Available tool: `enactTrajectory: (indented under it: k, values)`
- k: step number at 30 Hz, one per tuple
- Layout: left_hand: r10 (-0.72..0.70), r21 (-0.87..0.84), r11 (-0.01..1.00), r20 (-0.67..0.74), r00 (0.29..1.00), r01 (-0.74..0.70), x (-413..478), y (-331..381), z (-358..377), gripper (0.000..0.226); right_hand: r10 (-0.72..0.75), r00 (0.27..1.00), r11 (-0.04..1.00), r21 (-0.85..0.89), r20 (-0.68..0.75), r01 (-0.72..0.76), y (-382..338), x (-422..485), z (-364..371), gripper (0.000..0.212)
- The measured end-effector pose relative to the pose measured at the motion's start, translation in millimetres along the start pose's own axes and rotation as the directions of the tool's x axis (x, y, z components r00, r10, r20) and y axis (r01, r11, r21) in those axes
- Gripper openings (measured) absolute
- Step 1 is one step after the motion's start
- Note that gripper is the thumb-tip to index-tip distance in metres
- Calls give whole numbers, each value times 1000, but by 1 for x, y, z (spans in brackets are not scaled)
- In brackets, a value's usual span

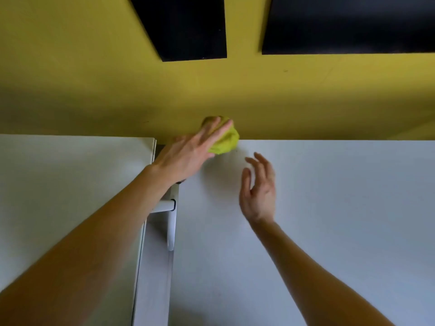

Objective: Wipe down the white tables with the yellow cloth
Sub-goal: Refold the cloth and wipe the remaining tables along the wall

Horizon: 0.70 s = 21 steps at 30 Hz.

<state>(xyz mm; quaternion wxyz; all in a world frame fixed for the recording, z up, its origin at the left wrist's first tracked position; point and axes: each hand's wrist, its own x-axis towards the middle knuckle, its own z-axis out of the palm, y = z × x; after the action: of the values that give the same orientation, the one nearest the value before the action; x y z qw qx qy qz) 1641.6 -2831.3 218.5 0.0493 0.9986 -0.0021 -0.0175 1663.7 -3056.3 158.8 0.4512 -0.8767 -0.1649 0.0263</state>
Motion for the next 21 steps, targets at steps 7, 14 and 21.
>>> enactTrajectory:
  k: [7, 14, 21]
  values:
    - [-295, -112, 951, -37, 955, 289, -37, 30, 43, 113, -427, 778, 814, -179, 460, 552, 11, 67, -4, 64]
    - [-593, -246, 798, -161, 789, 549, -93, 67, 94, 62, -392, 732, 695, -342, 557, 632, 51, 98, 3, 65]
    - [-531, -214, 845, -234, 814, 490, -86, 76, 115, 61, -96, 716, 667, -490, 691, 562, 41, 143, -6, 73]
